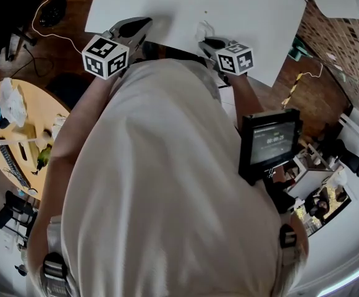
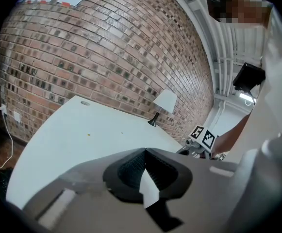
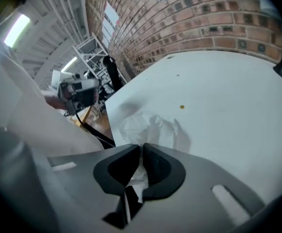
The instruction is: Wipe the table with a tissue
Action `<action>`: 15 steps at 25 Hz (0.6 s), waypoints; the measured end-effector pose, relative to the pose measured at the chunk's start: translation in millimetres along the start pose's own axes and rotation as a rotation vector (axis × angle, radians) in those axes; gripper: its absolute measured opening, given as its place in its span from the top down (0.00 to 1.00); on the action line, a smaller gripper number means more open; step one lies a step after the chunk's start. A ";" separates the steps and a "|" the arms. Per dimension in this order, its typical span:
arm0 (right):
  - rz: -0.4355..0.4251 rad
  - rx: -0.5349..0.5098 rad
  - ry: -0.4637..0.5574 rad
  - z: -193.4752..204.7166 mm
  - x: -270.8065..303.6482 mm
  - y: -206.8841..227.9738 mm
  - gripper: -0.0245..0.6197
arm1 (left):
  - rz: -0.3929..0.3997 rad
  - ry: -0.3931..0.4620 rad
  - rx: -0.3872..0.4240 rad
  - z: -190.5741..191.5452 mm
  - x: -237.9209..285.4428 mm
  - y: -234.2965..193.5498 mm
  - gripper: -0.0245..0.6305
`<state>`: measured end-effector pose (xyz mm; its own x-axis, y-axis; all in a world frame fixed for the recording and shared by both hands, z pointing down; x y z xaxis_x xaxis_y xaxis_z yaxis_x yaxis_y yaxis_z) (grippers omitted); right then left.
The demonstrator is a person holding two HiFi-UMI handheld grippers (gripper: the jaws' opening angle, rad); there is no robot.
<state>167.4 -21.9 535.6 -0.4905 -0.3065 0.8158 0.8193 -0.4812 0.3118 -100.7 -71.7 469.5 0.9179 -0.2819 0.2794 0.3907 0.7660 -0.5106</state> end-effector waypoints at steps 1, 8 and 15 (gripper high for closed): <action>-0.009 0.024 0.028 -1.4 -3.8 1.8 0.92 | 0.001 -0.002 0.000 0.0 0.2 -0.9 0.95; 0.160 -0.187 0.028 -5.9 -24.3 8.2 0.80 | 0.020 -0.014 0.005 -1.5 3.5 -2.6 0.95; 0.310 -0.255 -0.074 4.3 -19.6 22.3 0.63 | 0.012 -0.008 0.000 -3.0 2.6 -3.3 0.95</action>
<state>196.5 -23.1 528.6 -0.2012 -0.4139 0.8878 0.8205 -0.5663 -0.0780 -99.4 -76.8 469.5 0.9218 -0.2682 0.2800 0.3799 0.7689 -0.5143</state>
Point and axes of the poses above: the fingertips, and each gripper's own axes: x forward along the fingers, y to its right, z out of its underside, the point moved 8 cm from there along -x, backward along the fingers, and after that the axes turned 10 degrees about z, right-handed, at the moved point
